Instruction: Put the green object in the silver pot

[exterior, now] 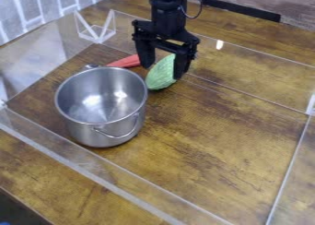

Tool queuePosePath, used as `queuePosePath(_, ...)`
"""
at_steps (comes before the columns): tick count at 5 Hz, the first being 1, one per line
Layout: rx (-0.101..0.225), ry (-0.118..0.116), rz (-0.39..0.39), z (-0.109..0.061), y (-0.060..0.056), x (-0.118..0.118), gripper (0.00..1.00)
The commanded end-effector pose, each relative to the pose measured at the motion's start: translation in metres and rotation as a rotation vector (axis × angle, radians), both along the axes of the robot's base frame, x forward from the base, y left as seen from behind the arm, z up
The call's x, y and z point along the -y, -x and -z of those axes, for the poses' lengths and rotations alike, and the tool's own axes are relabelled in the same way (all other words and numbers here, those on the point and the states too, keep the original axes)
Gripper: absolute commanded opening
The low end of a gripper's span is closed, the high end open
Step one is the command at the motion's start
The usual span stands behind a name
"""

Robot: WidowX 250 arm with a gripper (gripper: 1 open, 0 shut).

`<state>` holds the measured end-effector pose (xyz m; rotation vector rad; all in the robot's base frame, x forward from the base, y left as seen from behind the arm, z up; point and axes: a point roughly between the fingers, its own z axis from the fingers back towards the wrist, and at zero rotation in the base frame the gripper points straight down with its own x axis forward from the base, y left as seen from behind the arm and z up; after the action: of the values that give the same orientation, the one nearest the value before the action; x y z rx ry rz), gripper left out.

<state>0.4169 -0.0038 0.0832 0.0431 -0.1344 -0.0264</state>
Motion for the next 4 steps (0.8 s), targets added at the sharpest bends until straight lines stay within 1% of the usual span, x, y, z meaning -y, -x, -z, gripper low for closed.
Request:
queuePosePath(1, 0.069, -0.001, -0.017, -0.0222, -0.01, -0.01, 1.0)
queuePosePath(4, 0.069, 0.001, -0.014, -0.0198, -0.0145, -0.0114, 1.0)
